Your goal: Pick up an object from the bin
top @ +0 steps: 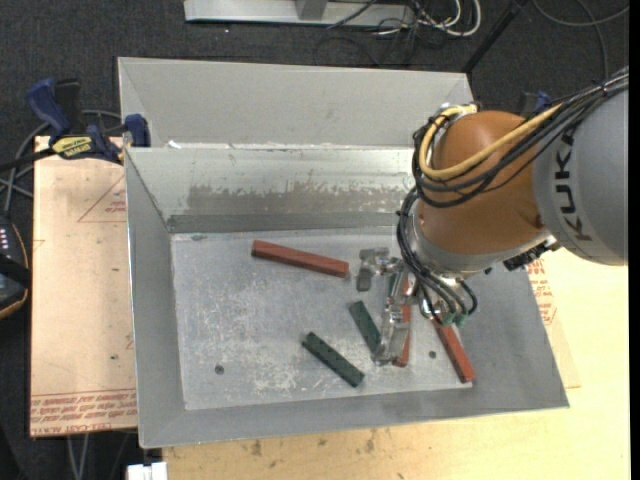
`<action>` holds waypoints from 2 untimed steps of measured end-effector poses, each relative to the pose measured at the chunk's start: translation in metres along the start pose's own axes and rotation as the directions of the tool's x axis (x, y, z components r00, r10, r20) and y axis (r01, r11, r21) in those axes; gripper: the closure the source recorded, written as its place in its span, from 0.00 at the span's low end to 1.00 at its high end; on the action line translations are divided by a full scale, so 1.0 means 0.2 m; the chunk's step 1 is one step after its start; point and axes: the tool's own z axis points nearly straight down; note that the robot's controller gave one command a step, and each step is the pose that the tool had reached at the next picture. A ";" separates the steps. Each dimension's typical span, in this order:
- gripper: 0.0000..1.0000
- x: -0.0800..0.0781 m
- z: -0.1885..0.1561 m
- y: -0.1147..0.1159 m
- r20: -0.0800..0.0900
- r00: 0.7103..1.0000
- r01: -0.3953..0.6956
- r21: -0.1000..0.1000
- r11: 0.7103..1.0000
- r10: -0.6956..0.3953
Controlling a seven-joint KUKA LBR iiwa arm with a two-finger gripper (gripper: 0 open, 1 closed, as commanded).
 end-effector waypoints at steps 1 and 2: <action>0.00 0.09 0.67 -0.02 0.012 0.998 -0.064 -0.002 0.998 0.064; 1.00 0.09 0.66 -0.02 0.007 0.998 -0.065 -0.001 0.998 0.065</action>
Offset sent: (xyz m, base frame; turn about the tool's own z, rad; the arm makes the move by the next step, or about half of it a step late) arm -0.0200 -0.0048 -0.1316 0.0641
